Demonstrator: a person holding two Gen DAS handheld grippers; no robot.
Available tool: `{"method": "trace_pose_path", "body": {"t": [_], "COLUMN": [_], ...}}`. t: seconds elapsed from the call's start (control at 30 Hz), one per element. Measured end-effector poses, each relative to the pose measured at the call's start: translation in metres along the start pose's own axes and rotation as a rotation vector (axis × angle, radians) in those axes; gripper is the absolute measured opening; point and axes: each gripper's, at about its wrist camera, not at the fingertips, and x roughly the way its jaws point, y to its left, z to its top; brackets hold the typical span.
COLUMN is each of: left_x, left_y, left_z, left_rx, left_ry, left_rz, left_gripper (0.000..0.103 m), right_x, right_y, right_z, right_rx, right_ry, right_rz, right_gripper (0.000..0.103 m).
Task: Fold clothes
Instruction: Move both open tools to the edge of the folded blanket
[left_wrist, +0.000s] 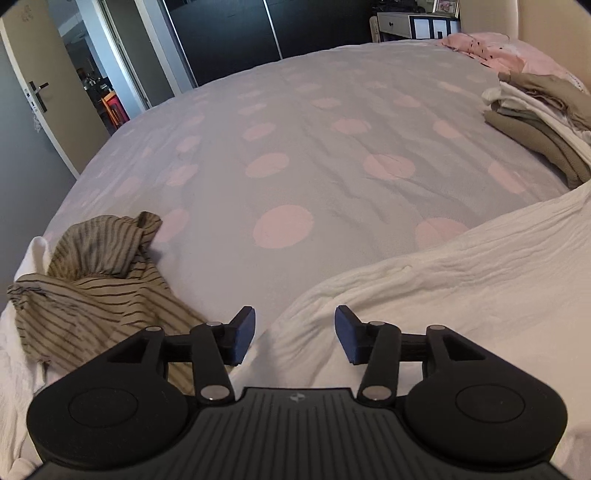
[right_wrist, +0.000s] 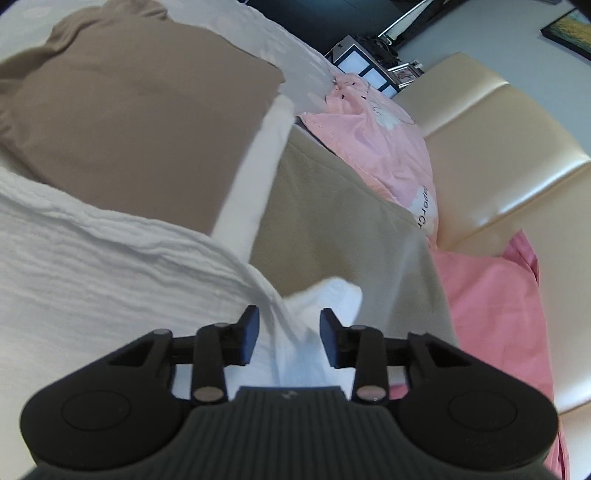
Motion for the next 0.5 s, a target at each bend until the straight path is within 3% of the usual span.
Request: {"method": "trace_pose_path", "body": {"t": [0.17, 0.33, 0.5], "left_x": [-0.042, -0.076, -0.09], "left_y": [0.012, 0.024, 0.029], "left_z": [-0.015, -0.05, -0.089], "left_rx": [-0.002, -0.153, -0.322], "left_ry": [-0.003, 0.02, 0.069], "left_rz": [0.032, 0.009, -0.049], "left_gripper": [0.053, 0.056, 0.056], "right_x": [-0.025, -0.05, -0.066], "right_y": [-0.011, -0.023, -0.049], "right_z": [-0.027, -0.068, -0.112], "right_rx": [0.038, 0.097, 0.314], "right_ry": [0.004, 0.033, 0.072], "right_rz": [0.017, 0.071, 0.157], "right_gripper": [0.045, 0.046, 0.046]}}
